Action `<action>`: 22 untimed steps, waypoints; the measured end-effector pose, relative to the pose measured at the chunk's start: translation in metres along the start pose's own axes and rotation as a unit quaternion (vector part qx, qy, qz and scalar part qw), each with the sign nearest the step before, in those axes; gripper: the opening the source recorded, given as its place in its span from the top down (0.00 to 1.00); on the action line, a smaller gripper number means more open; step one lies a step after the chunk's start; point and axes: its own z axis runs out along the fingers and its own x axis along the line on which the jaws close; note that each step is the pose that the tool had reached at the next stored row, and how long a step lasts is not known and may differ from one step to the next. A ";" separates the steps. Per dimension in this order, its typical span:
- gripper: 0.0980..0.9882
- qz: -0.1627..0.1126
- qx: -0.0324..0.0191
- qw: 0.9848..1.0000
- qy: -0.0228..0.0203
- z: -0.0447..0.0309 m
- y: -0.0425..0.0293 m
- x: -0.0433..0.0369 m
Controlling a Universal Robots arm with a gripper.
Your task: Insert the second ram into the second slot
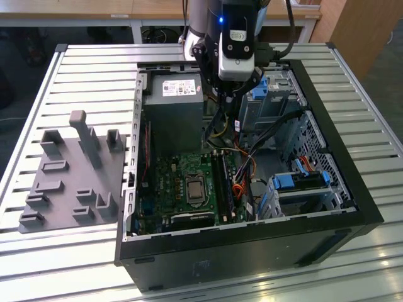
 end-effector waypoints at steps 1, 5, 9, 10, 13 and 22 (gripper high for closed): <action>0.96 0.003 0.000 1.000 0.000 0.0000 0.0000 0.0000; 0.96 0.008 0.000 1.000 0.000 0.0001 0.0000 0.0000; 0.96 -0.011 0.000 1.000 0.000 0.0003 0.0000 0.0001; 0.96 -0.014 0.000 1.000 0.001 0.0003 0.0000 0.0000; 0.96 -0.021 0.000 1.000 0.001 0.0003 0.0000 0.0000; 0.96 -0.029 0.000 1.000 0.001 0.0003 0.0000 0.0000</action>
